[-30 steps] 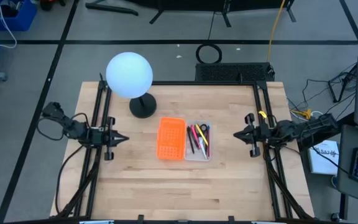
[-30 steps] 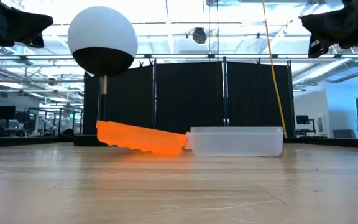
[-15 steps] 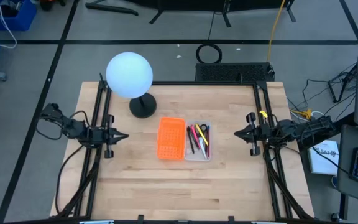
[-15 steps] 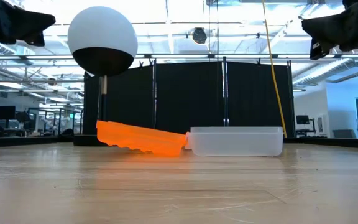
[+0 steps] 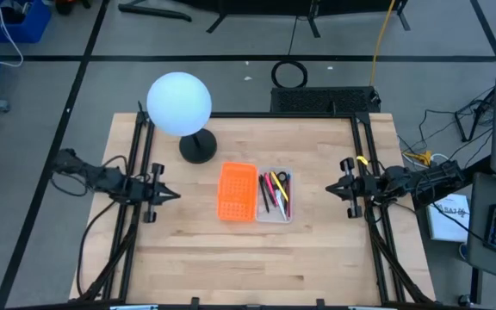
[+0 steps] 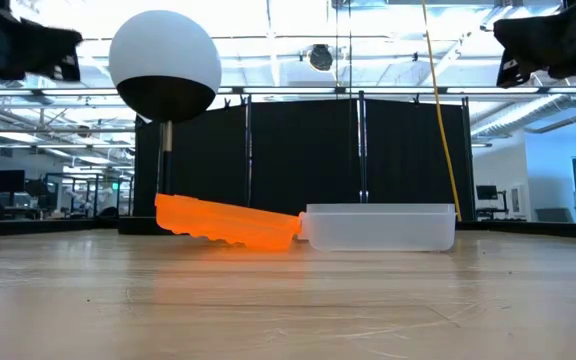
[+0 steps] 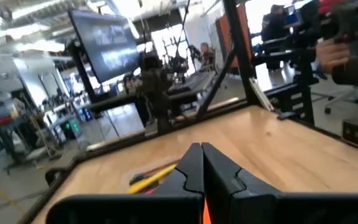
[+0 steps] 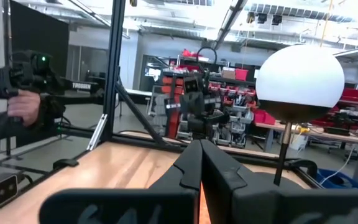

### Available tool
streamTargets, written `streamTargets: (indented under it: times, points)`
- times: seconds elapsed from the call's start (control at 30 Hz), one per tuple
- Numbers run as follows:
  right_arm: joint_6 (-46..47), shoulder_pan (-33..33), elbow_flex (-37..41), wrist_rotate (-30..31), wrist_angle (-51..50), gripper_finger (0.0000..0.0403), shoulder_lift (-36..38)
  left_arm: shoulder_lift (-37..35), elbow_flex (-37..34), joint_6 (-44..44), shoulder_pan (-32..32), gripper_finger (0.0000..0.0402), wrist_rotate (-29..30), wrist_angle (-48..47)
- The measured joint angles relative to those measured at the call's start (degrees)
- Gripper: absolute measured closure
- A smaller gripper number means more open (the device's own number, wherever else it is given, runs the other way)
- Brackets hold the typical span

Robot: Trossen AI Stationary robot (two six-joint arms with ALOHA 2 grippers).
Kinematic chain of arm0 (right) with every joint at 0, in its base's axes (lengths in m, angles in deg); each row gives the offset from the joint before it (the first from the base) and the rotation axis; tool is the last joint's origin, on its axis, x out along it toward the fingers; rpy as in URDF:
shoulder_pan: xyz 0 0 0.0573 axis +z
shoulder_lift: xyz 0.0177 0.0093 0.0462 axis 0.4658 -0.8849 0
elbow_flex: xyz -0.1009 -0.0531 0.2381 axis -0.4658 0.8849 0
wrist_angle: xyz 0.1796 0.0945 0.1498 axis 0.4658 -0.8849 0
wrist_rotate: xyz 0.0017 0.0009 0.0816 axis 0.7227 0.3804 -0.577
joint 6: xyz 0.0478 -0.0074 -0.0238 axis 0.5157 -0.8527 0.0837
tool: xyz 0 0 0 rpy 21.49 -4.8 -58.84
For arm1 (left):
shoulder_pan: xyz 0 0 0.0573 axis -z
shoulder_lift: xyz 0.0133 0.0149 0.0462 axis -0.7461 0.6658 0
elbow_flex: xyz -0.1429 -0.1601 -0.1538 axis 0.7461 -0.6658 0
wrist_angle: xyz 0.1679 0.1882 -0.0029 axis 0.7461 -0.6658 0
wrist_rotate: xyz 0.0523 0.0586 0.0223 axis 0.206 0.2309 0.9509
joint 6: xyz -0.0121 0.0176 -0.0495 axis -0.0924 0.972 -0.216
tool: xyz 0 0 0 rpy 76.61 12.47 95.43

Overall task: Pick & place school supplies into a supply box
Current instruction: Return to Home Position

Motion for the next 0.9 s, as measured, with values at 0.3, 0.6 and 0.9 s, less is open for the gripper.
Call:
streamTargets:
  times: [0.3, 0.6, 0.9]
  points:
    - [-1.37, -0.54, 0.13, 0.04, -0.98, 0.0403, 0.01, 0.07, -3.33, -6.18, -13.11, 0.04, -8.34, 1.02]
    - [6.04, -4.69, 0.19, -1.36, -10.66, 0.0403, -0.44, 0.07, -3.33, -7.51, -19.61, 0.04, -13.97, -0.03]
    - [5.61, -5.01, 0.26, -3.12, -11.34, 0.0403, -0.58, 0.07, -3.33, -7.49, -21.97, 0.0394, -15.86, -0.47]
